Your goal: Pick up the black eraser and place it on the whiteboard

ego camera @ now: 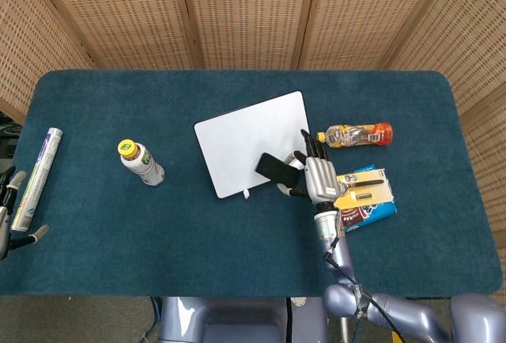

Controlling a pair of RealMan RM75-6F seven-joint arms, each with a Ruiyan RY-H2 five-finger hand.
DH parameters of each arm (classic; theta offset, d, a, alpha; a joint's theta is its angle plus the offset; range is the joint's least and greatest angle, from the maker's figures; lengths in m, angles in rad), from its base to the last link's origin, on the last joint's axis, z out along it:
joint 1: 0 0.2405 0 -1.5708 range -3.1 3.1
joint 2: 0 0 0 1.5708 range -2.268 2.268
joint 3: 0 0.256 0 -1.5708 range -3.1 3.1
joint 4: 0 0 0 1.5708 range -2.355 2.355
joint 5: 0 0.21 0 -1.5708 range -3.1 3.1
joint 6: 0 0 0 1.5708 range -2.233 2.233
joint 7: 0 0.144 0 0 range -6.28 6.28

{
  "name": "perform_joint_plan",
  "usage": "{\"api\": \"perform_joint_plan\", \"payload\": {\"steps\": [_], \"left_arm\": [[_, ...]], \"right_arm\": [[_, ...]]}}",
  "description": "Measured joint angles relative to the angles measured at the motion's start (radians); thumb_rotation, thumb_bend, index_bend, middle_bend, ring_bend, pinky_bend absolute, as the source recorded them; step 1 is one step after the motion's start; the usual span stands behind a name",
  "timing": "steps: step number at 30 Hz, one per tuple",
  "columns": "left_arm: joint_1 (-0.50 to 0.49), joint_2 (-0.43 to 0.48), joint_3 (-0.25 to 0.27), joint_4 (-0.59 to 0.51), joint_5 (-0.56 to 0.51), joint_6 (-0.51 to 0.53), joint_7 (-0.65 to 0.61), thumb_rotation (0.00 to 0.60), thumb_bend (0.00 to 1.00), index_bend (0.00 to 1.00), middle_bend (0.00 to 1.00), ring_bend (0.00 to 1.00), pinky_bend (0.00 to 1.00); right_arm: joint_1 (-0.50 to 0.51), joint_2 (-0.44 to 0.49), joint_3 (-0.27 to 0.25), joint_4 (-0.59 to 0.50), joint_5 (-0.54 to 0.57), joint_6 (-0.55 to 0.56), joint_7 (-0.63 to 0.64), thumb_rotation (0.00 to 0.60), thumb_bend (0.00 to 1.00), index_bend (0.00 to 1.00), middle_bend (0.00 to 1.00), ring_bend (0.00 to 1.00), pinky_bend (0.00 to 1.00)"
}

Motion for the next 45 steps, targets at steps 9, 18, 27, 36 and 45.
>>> {"api": "perform_joint_plan", "payload": {"steps": [9,18,27,36,45], "left_arm": [[-0.002,0.002,-0.002,0.005,-0.005,-0.009,-0.012,0.6,0.17,0.0,0.0,0.0,0.0],[-0.01,-0.002,-0.001,0.013,-0.011,-0.027,-0.015,0.6,0.17,0.0,0.0,0.0,0.0],[-0.017,-0.006,0.002,0.018,-0.017,-0.046,-0.013,0.6,0.17,0.0,0.0,0.0,0.0],[-0.025,-0.011,0.004,0.024,-0.022,-0.063,-0.01,0.6,0.17,0.0,0.0,0.0,0.0],[-0.031,-0.015,0.006,0.025,-0.025,-0.074,-0.003,0.6,0.17,0.0,0.0,0.0,0.0]], "right_arm": [[0.043,-0.041,0.023,0.065,0.016,-0.019,0.021,0.6,0.18,0.54,0.0,0.0,0.0],[0.083,-0.075,0.053,0.165,0.009,-0.021,0.065,0.6,0.18,0.54,0.0,0.0,0.0],[0.124,-0.138,0.081,0.317,-0.013,-0.023,0.182,0.6,0.17,0.54,0.01,0.0,0.0],[0.166,-0.186,0.107,0.435,-0.021,-0.039,0.263,0.6,0.16,0.54,0.01,0.0,0.0],[0.195,-0.202,0.13,0.5,-0.017,-0.06,0.312,0.6,0.16,0.54,0.01,0.0,0.0]]}}
